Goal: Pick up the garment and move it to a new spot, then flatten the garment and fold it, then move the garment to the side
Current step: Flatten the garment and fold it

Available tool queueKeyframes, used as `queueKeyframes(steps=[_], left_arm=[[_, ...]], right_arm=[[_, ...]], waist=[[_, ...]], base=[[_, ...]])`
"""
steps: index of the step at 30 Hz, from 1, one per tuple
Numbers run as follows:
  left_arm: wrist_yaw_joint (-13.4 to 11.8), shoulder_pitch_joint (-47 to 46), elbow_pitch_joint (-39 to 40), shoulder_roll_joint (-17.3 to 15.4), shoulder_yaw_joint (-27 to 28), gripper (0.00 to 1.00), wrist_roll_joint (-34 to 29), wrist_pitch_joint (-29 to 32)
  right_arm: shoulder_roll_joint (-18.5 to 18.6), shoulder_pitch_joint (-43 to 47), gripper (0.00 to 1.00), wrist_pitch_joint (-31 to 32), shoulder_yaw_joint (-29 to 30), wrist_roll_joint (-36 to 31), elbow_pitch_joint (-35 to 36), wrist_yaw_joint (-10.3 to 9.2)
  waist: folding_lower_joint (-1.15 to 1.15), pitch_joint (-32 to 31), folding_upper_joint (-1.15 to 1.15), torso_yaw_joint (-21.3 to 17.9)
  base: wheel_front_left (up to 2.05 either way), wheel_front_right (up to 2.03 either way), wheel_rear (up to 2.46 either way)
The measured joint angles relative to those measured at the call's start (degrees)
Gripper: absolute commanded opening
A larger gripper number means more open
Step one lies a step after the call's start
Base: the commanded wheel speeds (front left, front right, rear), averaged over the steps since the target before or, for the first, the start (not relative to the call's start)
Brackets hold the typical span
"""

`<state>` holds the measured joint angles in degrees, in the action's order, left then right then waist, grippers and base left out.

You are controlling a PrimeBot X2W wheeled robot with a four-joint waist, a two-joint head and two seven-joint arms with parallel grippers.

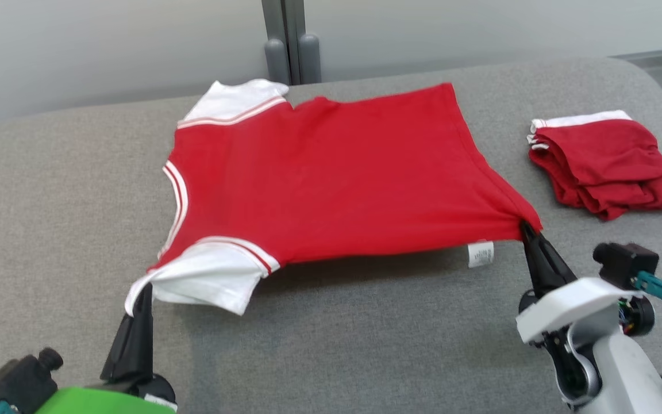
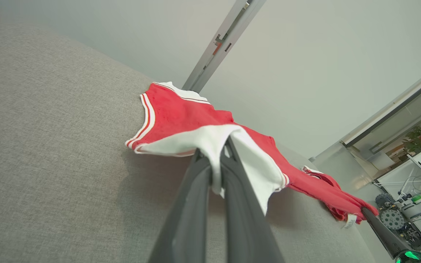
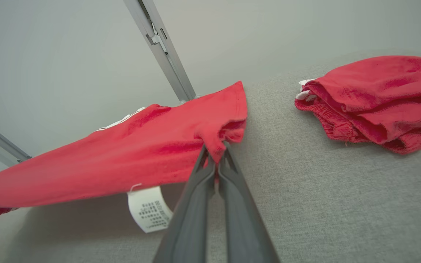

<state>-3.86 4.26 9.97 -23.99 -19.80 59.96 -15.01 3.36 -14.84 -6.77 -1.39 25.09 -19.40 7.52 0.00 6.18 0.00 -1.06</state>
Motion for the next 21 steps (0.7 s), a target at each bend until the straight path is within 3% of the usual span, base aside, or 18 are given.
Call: queueKeyframes(steps=[5, 8, 21], left_arm=[[-2.36, 6.36, 3.48, -0.86, -0.42, 0.0, 0.53, 0.69], [-2.88, 8.14, 3.58, -1.26, -0.91, 0.0, 0.79, 1.44], [0.96, 1.45, -7.72, 0.89, -6.23, 0.0, 0.27, 5.09]], right_arm=[[-0.45, 10.83, 0.0, 6.42, 2.79, -0.08, 11.58, 0.0], [-0.54, 14.36, 0.0, 9.17, 3.12, 1.45, 14.91, 0.0], [-0.54, 12.65, 0.0, 14.19, 2.65, -0.93, 8.49, 0.0]], waist=[[0.0, -3.77, 0.0, 0.49], [0.0, -5.15, 0.0, 0.76], [0.0, -5.0, 0.0, 1.03]], base=[[0.0, 0.0, 0.0], [0.0, 0.0, 0.0], [0.0, 0.0, 0.0]])
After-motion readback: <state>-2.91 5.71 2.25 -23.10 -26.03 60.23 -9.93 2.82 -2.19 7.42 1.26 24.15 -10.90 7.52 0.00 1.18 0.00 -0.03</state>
